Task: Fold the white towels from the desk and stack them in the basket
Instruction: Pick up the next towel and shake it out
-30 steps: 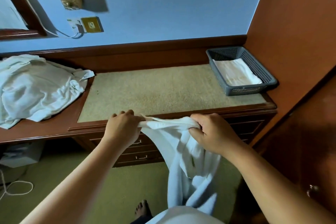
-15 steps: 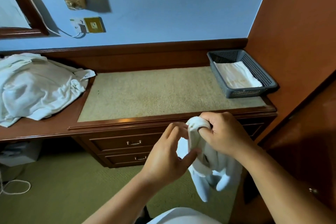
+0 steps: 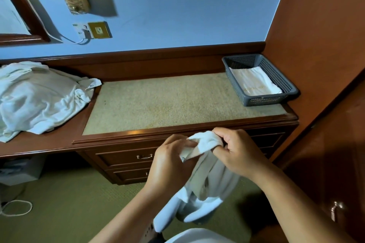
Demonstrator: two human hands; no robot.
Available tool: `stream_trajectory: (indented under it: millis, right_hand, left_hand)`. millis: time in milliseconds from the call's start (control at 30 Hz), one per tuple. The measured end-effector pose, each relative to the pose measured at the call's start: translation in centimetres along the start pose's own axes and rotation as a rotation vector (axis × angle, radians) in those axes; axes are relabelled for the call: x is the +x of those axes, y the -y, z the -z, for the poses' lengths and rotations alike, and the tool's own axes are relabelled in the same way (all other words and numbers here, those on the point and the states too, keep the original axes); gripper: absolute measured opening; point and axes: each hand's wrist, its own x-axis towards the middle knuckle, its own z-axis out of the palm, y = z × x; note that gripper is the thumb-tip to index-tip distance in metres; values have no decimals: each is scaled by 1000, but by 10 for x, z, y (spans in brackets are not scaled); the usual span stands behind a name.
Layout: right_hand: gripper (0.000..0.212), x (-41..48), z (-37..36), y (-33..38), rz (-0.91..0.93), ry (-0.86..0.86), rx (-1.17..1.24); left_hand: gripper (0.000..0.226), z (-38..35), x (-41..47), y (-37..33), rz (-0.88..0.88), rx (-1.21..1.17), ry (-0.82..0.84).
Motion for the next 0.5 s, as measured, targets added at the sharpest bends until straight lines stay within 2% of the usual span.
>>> stream_trajectory:
  millis: [133,233,267,367,433,500]
  right_hand:
    - [14,0,-3,-2,-54,49,34]
    - [14,0,-7,-3,-147,107,55]
    - [18,1,-9,-4,-178,148,66]
    - [50,6,0,-22,-324,234,67]
    - [53,10,23,-50,-373,223,-39]
    - [44,12,50,-79,-411,174,-121]
  left_hand:
    - [23,25,14,-6,118,-62,7]
    - [27,43,21,-3,84,-34,75]
    - [29,50,24,2,68,15,94]
    - [36,79,37,33,31,239,150]
    - [37,104,44,60,46,348,155]
    - [36,134,44,89,62,422,151]
